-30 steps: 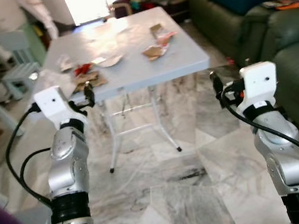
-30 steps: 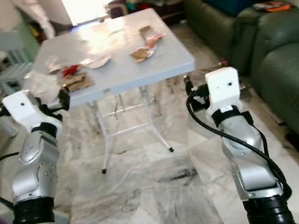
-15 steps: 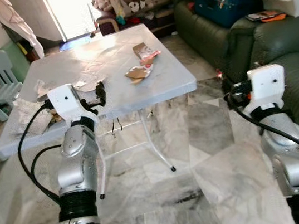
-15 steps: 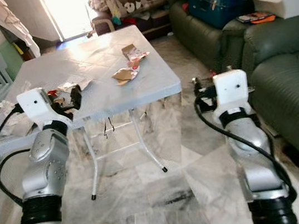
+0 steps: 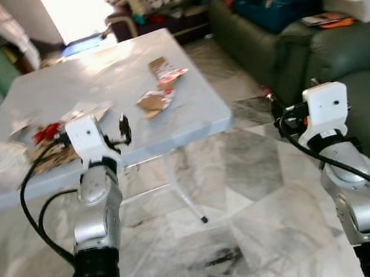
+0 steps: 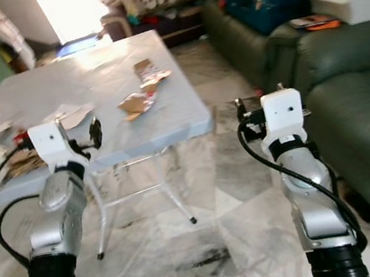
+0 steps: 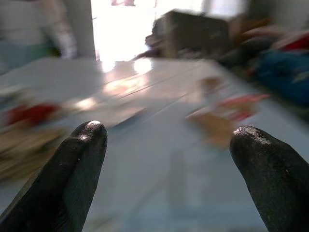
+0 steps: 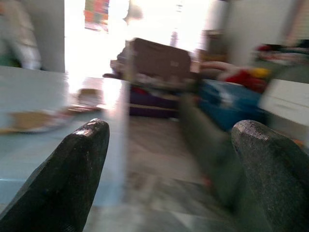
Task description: Picking trash to rubbish bin
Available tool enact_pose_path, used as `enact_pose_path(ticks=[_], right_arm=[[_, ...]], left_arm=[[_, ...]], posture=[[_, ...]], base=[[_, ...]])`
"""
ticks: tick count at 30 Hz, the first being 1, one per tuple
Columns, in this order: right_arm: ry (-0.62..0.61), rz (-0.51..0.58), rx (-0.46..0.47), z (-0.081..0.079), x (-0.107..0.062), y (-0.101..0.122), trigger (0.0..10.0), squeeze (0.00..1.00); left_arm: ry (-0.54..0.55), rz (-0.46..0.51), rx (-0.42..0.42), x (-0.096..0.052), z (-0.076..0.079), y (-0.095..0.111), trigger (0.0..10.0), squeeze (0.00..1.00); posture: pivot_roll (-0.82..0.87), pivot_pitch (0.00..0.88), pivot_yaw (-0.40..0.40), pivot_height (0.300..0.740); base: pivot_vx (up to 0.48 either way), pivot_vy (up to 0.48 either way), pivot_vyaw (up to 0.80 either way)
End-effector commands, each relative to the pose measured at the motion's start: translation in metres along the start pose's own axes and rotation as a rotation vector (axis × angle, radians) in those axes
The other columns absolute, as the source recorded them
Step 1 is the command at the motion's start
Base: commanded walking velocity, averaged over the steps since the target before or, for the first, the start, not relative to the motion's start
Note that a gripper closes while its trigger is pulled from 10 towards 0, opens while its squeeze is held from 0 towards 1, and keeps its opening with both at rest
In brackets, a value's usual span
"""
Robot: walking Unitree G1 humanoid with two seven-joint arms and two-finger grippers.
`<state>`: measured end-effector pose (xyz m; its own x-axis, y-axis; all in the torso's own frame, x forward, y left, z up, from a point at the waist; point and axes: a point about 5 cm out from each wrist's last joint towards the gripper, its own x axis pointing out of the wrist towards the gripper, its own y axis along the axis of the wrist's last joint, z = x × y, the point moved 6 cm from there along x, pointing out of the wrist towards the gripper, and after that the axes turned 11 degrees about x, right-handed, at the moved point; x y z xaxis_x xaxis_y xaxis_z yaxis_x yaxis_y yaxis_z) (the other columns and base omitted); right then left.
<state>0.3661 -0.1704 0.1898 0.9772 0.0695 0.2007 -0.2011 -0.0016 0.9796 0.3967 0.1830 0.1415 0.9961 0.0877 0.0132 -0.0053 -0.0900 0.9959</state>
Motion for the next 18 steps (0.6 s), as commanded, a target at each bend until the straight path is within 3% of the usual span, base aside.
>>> enact_pose_path(ticks=[1,11,18], right_arm=[[0.032,0.021,0.003,-0.009,0.003,0.007,10.0,0.00],[0.022,0.016,0.015,-0.011,0.005,0.003,10.0,0.00],[0.035,0.008,0.014,-0.014,0.006,0.000,10.0,0.00]], left_arm=[[0.023,0.005,0.035,-0.002,-0.007,-0.001,10.0,0.00],[-0.014,-0.041,0.082,-0.009,-0.003,-0.022,10.0,0.00],[-0.019,-0.041,0.041,-0.009,0.002,-0.024,10.0,0.00]], posture=[[-0.03,0.000,0.068,0.740],[-0.03,0.000,0.067,0.740],[-0.03,0.000,0.054,0.740]], base=[[0.000,0.000,0.00],[0.000,0.000,0.00],[0.000,0.000,0.00]])
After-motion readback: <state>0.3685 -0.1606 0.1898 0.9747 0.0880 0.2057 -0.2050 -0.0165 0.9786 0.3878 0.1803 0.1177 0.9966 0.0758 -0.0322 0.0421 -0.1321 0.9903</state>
